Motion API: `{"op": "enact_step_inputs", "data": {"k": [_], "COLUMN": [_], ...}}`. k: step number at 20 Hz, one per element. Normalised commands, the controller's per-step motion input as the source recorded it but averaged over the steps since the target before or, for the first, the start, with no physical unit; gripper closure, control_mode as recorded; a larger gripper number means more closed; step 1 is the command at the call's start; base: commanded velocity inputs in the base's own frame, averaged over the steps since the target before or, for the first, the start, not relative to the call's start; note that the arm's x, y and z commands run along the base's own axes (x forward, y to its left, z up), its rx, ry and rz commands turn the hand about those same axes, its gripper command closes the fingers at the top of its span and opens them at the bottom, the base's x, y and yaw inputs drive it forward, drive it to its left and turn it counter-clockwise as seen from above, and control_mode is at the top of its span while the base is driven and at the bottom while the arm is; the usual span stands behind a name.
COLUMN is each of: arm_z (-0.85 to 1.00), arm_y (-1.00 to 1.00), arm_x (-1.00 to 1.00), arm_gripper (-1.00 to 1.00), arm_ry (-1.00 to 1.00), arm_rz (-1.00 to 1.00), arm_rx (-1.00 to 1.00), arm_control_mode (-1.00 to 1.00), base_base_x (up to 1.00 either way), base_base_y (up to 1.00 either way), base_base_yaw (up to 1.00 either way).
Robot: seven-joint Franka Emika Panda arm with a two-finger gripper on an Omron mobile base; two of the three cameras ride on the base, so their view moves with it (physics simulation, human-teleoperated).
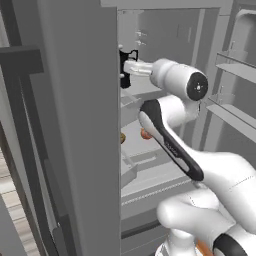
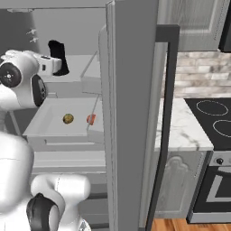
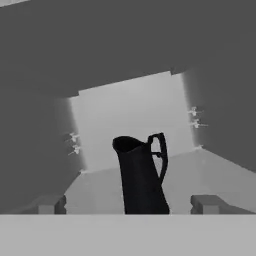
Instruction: Move the onion and potato from the top shelf to the second highest shelf to make space. Then, place the pitcher from the counter on the cleared top shelf.
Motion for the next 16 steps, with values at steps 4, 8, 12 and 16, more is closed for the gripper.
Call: {"op": "enact_step_inputs", "data": {"k": [4,8,12,16], "arm_z": [-0.14,-0.59,-0.77,-0.67], "arm_y": [-0.12,-0.32,-0.39,-0.36], "arm_x": [-0.96,-0.95,-0.89,-0.77], "arm_gripper": [-1.00,-1.00,-1.00,-1.00], "arm_ry": [0.22,0.10,0.06,0.03], "arm_rz": [0.00,0.00,0.00,0.00], "arm_rx": [-0.22,-0.21,-0.21,-0.18], "arm_control_mode": [-1.00,-1.00,-1.00,-1.00], "base_base_x": [0.00,0.00,0.00,0.00], "base_base_y": [0.00,0.00,0.00,0.00], "base_base_yaw": [0.00,0.00,0.00,0.00]}}
